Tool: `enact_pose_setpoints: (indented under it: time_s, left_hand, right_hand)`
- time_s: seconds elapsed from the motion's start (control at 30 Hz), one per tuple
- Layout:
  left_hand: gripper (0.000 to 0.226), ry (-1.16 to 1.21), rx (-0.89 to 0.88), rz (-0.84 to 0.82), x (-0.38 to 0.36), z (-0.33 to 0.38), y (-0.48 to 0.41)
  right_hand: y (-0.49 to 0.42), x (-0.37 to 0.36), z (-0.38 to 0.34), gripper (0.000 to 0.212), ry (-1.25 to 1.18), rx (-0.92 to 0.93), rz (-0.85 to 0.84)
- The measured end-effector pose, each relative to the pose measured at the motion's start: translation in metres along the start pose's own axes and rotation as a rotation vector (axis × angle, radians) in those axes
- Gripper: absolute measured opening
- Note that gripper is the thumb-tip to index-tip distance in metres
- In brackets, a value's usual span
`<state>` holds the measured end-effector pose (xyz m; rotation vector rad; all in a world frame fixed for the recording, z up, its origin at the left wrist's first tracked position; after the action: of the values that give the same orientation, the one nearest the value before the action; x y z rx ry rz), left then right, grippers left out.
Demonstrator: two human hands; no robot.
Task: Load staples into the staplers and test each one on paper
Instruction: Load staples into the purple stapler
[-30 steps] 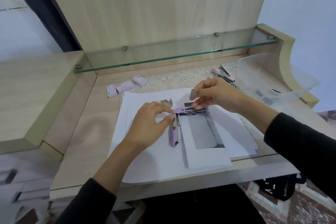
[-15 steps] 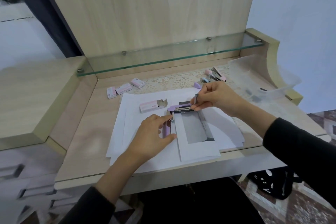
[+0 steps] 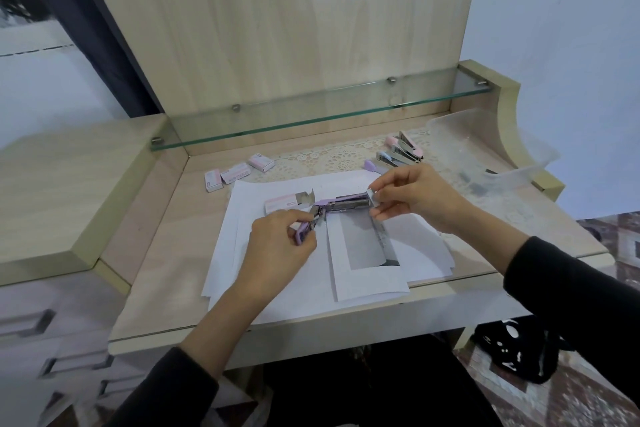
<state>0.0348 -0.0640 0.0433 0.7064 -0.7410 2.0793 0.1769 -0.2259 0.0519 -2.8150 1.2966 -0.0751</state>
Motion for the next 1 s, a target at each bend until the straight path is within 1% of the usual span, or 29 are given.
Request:
enact_pose_setpoints:
  time_s: [0.1, 0.2, 0.43, 0.5, 0.6, 0.7, 0.8, 0.9, 1.0]
  left_hand:
    - [0.017, 0.055, -0.076, 0.086, 0.007, 0.008, -0.007]
    - [0.016, 0.136, -0.06, 0.113, 0.014, 0.017, -0.014]
    - [0.011, 0.147, -0.076, -0.001, 0.012, 0.017, -0.021]
    - [0.019, 0.188, -0.053, -0.04, 0.011, 0.012, -0.021]
    - [0.04, 0.22, 0.003, -0.063, 0.008, 0.003, -0.022]
    - [0.047, 0.291, 0.101, -0.091, 0.001, -0.008, -0.023]
    - [0.04, 0.426, 0.162, -0.118, -0.006, -0.014, -0.023]
    - [0.031, 0.495, 0.153, -0.127, -0.008, -0.014, -0.024]
    - [0.028, 0.502, 0.112, -0.099, -0.004, -0.011, -0.03]
  right_hand:
    - [0.0, 0.002, 0.002, 0.016, -0.031, -0.005, 0.014]
    - [0.0, 0.003, 0.002, 0.015, -0.048, -0.003, 0.011]
    - [0.005, 0.007, 0.002, 0.015, -0.047, -0.014, -0.013]
    - [0.006, 0.008, 0.003, 0.015, -0.029, -0.018, -0.003]
    - [0.007, 0.01, 0.004, 0.015, 0.015, -0.01, -0.001]
    - [0.004, 0.012, 0.004, 0.016, 0.114, 0.013, -0.005]
    - [-0.002, 0.014, 0.004, 0.016, 0.289, 0.035, 0.034]
    - [-0.008, 0.016, 0.0, 0.011, 0.562, 0.112, 0.086]
    - [-0.013, 0.016, -0.001, 0.012, 0.703, 0.132, 0.045]
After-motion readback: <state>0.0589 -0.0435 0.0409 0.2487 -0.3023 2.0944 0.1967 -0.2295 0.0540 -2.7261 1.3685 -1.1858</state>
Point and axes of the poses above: each hand's wrist, its own y-axis away from the middle knuckle, its own x-axis out of the back of the hand, z = x × y, the point moved 2 cm from there along -y, towards the middle knuckle, and after that the axes turned 6 degrees about x, right-handed, at the moved point
